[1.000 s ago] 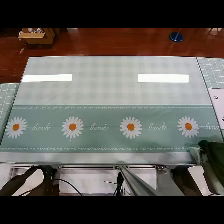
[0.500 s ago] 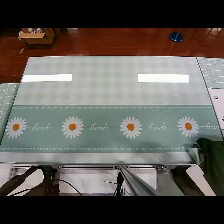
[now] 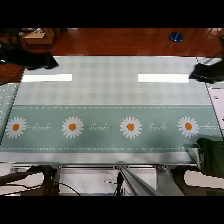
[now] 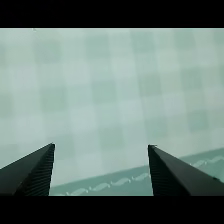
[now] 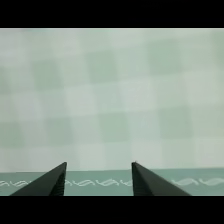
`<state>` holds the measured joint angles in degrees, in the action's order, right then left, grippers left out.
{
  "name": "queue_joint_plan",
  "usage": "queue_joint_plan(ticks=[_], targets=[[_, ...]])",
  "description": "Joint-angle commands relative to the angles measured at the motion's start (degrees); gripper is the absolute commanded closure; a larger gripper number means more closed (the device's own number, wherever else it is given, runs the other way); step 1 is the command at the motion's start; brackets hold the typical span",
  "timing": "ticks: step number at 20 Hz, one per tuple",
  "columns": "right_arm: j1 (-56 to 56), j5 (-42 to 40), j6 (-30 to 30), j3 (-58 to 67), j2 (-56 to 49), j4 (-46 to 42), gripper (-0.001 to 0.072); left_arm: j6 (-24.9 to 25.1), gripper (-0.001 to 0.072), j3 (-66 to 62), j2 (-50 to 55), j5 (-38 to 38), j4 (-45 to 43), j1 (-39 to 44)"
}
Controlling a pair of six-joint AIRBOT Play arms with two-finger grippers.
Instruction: Fold the shirts.
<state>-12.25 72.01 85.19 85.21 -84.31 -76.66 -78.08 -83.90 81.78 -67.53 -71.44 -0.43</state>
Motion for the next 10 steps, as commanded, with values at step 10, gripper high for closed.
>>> queue_joint_plan(ticks=[10], targets=[[10.54, 7.19, 1.18, 2.27, -3.80, -1.99, 0.0225, -10.27, 0.0037, -0.11, 5.70, -3.43, -9.38, 10.03]])
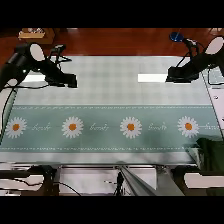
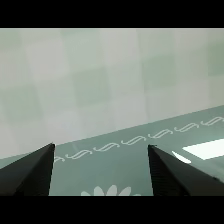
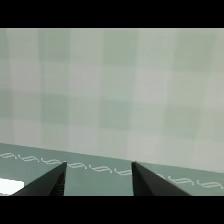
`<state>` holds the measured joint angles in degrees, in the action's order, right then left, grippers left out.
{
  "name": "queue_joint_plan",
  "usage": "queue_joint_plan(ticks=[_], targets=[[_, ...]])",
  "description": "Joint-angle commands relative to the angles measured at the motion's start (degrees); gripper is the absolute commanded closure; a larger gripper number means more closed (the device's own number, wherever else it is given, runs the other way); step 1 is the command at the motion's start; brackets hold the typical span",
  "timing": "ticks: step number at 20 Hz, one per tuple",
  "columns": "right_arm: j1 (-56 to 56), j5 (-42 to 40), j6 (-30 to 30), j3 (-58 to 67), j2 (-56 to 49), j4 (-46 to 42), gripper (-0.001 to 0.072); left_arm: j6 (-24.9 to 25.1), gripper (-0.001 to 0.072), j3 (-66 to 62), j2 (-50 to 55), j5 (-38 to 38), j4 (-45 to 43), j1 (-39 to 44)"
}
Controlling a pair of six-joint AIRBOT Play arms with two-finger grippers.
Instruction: Fold the shirts.
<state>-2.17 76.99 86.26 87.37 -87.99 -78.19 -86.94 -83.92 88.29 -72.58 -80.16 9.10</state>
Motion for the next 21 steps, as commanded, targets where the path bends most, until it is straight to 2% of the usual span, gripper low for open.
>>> queue_joint_plan(ticks=[1, 21], targets=[[0.46, 2.21, 0.13, 0.13, -0.11, -0.33, 0.0226, -1.42, 0.0037, -0.09, -0.74, 1.40, -0.66, 0.50], [0.46, 2.10, 0.13, 0.13, -0.13, -0.35, 0.0225, -1.42, 0.0037, -0.09, 2.58, 1.03, -0.66, 0.50]])
